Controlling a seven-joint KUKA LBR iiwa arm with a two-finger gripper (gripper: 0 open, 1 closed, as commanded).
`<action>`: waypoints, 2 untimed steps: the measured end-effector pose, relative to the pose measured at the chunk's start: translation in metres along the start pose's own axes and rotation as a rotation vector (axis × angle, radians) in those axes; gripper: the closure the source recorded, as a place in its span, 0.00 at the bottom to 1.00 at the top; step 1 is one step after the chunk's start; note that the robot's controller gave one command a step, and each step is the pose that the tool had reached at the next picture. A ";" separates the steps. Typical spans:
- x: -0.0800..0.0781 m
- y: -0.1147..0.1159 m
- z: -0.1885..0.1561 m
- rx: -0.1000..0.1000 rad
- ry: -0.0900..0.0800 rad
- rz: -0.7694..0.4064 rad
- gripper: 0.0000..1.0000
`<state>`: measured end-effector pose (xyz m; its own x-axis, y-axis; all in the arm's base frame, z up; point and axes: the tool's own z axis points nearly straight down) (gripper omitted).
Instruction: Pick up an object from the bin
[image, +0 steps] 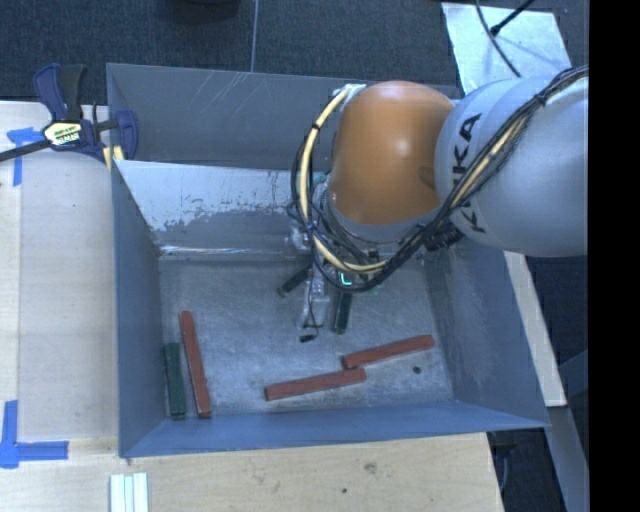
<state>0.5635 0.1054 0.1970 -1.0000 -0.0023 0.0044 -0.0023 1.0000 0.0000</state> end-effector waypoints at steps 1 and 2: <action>-0.060 -0.077 0.097 0.002 -0.004 0.167 0.00; -0.062 -0.052 0.127 0.001 -0.003 -0.134 0.00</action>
Offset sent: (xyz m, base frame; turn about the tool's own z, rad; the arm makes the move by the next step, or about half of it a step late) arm 0.0602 -0.0728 -0.0935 0.1648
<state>0.6249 0.0536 0.0695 -0.9907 -0.1359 0.0019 -0.1359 0.9907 -0.0001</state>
